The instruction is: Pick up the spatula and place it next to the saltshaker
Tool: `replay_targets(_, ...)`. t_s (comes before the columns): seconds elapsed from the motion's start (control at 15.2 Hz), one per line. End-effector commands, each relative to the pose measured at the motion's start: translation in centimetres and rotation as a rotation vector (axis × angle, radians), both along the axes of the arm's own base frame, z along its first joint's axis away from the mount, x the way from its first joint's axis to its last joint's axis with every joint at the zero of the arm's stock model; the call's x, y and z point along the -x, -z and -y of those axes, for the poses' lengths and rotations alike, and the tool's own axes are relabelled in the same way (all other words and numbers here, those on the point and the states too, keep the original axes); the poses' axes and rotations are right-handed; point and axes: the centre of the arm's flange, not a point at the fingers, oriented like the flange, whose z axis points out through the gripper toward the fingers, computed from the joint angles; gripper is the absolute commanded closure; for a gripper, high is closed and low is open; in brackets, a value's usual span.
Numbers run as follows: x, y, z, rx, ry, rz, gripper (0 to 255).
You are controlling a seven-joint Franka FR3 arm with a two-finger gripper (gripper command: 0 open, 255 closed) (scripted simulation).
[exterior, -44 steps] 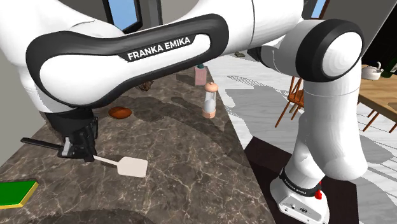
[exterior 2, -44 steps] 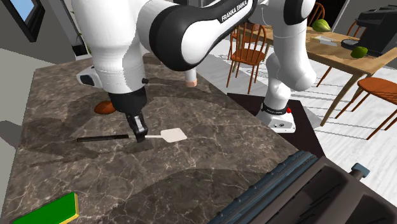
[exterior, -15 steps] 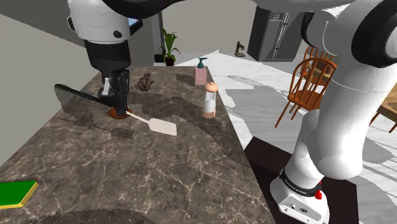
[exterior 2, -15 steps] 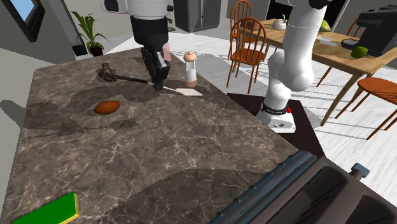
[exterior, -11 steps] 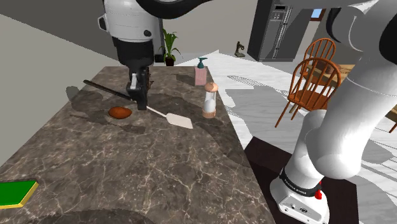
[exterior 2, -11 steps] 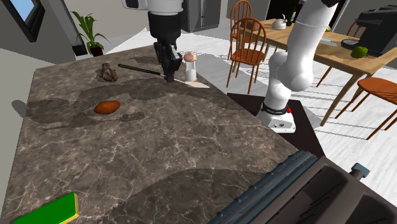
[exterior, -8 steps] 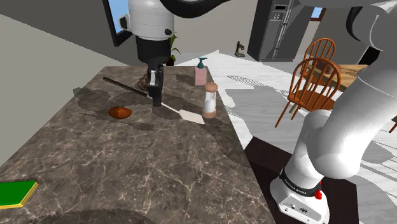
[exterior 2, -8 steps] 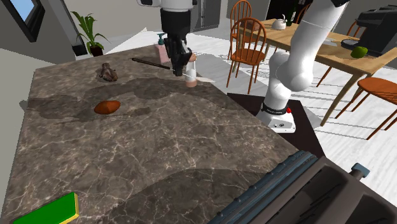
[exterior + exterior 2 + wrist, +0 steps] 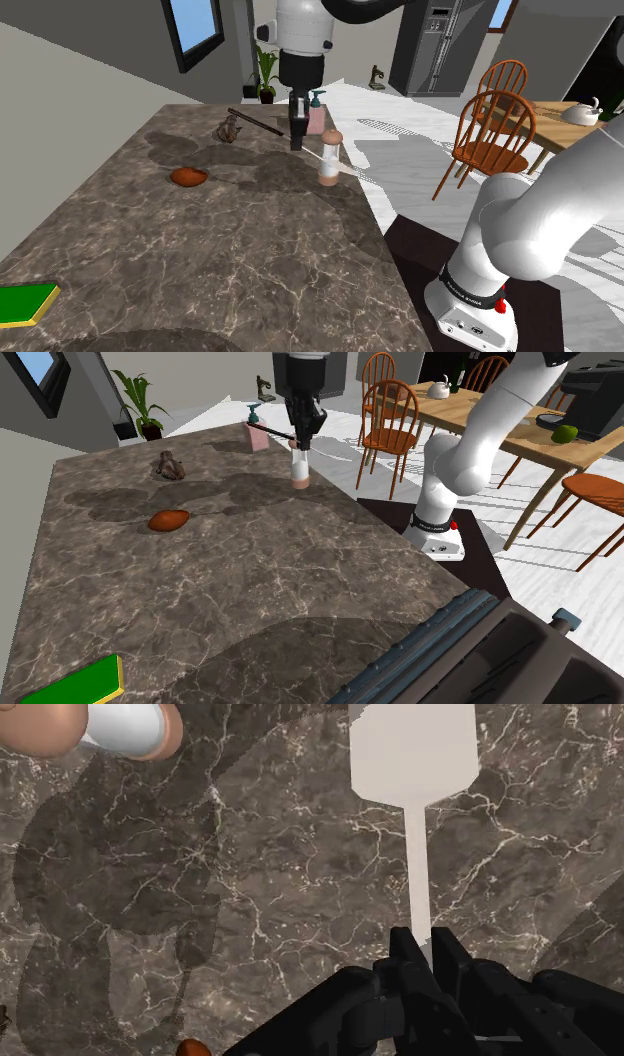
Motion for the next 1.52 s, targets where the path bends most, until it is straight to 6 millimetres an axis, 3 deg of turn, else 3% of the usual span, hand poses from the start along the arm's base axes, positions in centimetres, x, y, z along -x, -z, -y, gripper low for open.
replay_targets(0.0,1.2,0.1,2.5,-0.001,-0.001,0.0,255)
replay_targets(0.4,3.7,0.1,9.9,-0.001,-0.001,0.0,255)
replay_targets(1.45,3.7,8.5,9.9,-0.001,-0.001,0.0,255)
